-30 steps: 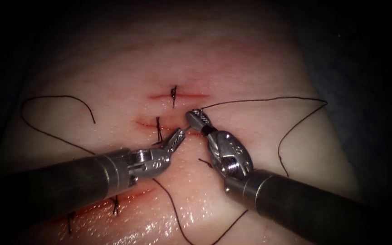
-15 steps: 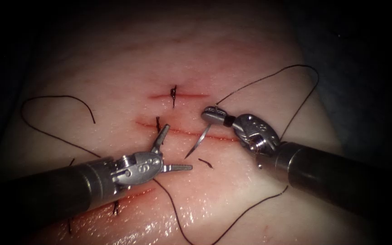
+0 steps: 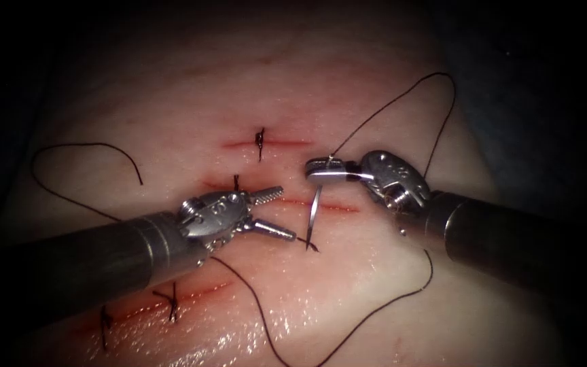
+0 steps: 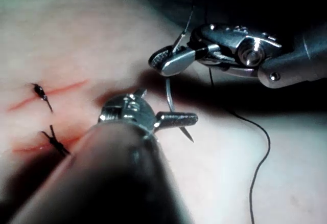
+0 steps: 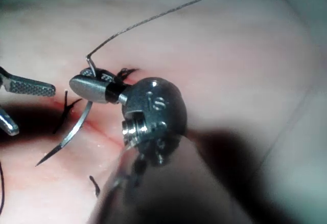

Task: Wound Closure
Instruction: Pass the needle back to the left gripper to adjust grip.

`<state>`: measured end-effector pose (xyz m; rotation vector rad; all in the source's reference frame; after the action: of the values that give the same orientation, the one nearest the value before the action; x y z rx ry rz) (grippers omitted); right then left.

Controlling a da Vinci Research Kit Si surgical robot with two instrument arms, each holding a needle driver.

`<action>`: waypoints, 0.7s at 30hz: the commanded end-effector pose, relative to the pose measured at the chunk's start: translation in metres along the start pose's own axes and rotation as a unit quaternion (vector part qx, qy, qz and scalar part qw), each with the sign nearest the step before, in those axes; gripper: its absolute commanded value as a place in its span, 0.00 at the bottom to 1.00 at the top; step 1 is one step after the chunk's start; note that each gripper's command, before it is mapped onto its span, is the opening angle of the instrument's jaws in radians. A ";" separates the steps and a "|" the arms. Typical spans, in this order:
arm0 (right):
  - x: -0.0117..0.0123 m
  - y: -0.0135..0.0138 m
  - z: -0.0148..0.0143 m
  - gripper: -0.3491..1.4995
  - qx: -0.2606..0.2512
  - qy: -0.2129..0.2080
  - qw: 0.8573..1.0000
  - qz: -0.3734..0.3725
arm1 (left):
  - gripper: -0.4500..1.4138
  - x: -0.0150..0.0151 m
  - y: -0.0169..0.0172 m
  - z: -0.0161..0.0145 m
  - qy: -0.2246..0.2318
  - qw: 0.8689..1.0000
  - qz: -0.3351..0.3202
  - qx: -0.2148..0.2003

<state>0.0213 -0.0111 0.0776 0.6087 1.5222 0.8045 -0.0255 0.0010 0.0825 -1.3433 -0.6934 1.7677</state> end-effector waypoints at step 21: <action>0.0000 0.0000 0.0028 0.00 -0.004 0.045 0.988 -0.148 | 0.65 -0.0005 -0.0023 0.0019 0.027 0.998 -0.031 -0.044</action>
<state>0.0232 -0.0112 0.0772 0.3312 1.6421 0.6199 -0.0261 0.0014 0.0847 -1.4038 -0.7848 1.6649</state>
